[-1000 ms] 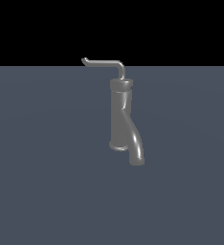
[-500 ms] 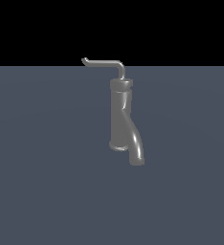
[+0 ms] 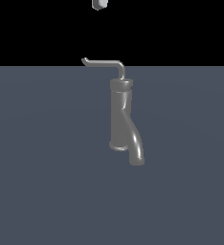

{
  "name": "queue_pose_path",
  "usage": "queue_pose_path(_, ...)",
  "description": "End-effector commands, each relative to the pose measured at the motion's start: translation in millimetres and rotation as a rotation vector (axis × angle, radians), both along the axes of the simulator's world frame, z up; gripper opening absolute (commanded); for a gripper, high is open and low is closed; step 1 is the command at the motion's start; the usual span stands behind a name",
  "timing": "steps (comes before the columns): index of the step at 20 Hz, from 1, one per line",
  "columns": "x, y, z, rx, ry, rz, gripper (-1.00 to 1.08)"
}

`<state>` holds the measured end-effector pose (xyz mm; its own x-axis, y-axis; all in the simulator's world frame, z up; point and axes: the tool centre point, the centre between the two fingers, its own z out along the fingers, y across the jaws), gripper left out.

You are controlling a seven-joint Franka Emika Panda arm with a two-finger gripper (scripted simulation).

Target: Turn on the faucet by rotating a designated handle.

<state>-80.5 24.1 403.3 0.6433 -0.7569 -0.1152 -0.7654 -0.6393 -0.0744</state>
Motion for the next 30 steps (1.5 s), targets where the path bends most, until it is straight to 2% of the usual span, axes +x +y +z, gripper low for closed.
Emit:
queue_pose_path(1,12,4,-9,-0.007,0.009,-0.062,-1.0)
queue_pose_path(18,81,29,-76,-0.094,0.037,-0.461,-1.0)
queue_pose_path(30,103,40,-102,-0.135,0.026,-0.602,-1.0)
